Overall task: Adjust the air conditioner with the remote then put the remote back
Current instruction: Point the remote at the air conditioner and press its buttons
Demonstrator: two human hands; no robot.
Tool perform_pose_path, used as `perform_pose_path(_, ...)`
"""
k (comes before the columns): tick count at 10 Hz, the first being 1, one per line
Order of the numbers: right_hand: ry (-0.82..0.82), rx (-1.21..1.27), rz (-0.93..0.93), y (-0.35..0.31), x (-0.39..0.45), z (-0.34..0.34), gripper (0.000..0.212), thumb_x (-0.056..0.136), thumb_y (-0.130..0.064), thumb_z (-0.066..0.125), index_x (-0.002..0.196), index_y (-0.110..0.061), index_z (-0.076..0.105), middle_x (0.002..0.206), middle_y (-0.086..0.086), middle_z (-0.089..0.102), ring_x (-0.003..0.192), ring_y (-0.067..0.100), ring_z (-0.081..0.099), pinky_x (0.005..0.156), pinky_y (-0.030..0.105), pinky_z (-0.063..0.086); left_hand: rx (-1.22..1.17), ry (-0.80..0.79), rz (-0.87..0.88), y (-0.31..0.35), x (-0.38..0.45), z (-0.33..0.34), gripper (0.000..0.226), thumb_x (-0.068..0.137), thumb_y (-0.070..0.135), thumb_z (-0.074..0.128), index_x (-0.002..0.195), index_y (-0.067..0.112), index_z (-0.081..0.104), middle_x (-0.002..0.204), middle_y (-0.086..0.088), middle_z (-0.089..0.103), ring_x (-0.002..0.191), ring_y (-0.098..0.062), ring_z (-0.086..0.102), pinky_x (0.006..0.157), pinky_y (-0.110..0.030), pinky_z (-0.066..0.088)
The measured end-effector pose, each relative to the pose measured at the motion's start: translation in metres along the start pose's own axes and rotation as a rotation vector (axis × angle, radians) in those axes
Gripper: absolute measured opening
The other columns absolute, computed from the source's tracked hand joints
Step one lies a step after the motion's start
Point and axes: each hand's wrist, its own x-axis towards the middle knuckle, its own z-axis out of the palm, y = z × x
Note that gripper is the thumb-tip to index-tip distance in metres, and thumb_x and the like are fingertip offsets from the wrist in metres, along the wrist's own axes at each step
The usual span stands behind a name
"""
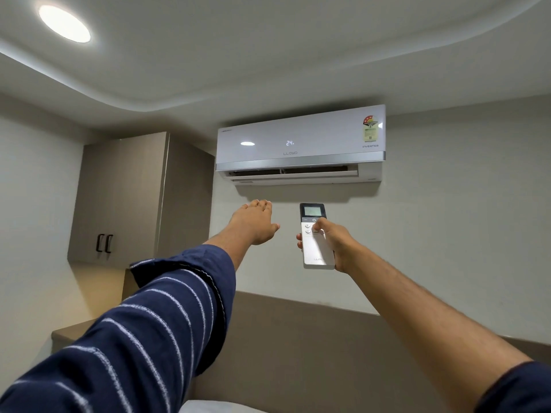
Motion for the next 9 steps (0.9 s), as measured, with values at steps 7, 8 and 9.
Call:
perform_pose_path(7,-0.016,-0.021,-0.022,0.0045,-0.0071,0.0045,0.024,0.087,-0.011,0.041,0.109,-0.009,0.052,0.067,0.007,0.075,0.054,0.02,0.071,0.049,0.026,0.056,0.001,0.005,0.003,-0.0062,0.0006,0.0037,0.07,0.1,0.044,0.029,0.155,0.008,0.006,0.163,-0.011,0.008,0.151,-0.026,0.01,0.121,-0.04,0.013)
perform_pose_path(8,-0.014,-0.014,-0.021,0.0075,-0.0064,0.0038,0.016,0.088,-0.01,0.041,0.099,-0.012,0.052,0.062,0.006,0.075,0.051,0.019,0.071,0.047,0.026,0.056,-0.003,0.003,0.003,-0.0052,0.002,0.0048,0.07,0.1,0.044,0.029,0.155,0.007,0.005,0.163,-0.011,0.008,0.151,-0.026,0.009,0.121,-0.04,0.012)
perform_pose_path(9,-0.016,-0.006,-0.023,0.009,-0.0054,0.0036,0.017,0.087,-0.01,0.04,0.099,-0.011,0.053,0.064,0.007,0.075,0.051,0.02,0.071,0.046,0.026,0.056,-0.001,-0.003,0.003,-0.0044,0.0022,0.0065,0.07,0.1,0.044,0.029,0.155,0.007,0.005,0.163,-0.011,0.008,0.151,-0.026,0.009,0.121,-0.04,0.012)
